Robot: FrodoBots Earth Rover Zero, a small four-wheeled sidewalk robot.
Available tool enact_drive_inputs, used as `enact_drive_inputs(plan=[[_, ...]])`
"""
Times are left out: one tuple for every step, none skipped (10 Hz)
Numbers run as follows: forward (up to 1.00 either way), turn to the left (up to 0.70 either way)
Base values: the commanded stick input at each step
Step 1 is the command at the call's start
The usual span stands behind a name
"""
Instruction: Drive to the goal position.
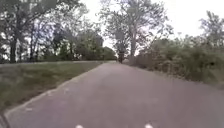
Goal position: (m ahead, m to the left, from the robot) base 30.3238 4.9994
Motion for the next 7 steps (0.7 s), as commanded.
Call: enact_drive_inputs(plan=[[1.00, 0.00], [1.00, 0.00], [1.00, 0.00], [1.00, 0.00], [1.00, 0.00], [1.00, 0.00], [1.00, 0.00]])
